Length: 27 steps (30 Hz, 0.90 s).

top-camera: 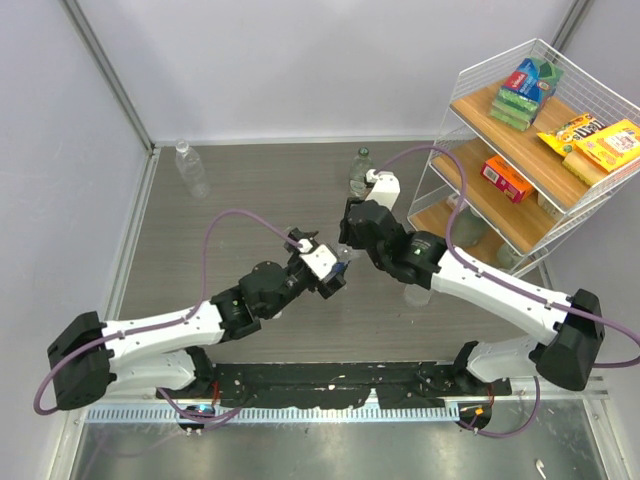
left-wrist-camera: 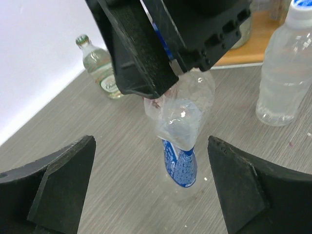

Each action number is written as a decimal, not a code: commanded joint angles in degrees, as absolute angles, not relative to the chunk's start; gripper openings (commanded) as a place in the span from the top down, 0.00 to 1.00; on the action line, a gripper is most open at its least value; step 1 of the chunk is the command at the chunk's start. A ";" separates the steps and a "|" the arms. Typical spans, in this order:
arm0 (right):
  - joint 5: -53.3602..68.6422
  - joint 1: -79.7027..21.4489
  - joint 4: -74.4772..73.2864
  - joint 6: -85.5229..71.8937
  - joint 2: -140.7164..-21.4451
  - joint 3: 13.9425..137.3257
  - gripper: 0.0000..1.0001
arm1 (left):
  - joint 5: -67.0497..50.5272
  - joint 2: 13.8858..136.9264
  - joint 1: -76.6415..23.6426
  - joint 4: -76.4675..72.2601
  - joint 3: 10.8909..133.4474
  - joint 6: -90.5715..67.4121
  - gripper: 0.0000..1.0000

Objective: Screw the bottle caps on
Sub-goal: Place the plastic bottle at the center of the board.

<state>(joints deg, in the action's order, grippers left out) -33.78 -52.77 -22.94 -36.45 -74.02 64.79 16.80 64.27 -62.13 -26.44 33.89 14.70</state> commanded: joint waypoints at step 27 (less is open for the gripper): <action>-35.16 -27.60 -26.99 -25.05 -80.94 68.82 0.92 | 10.28 54.32 -36.65 -3.08 36.56 -28.92 0.00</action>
<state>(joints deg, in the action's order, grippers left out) -35.83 -28.27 -30.52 -26.17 -80.62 69.28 10.28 55.66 -36.99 -4.73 34.65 -26.72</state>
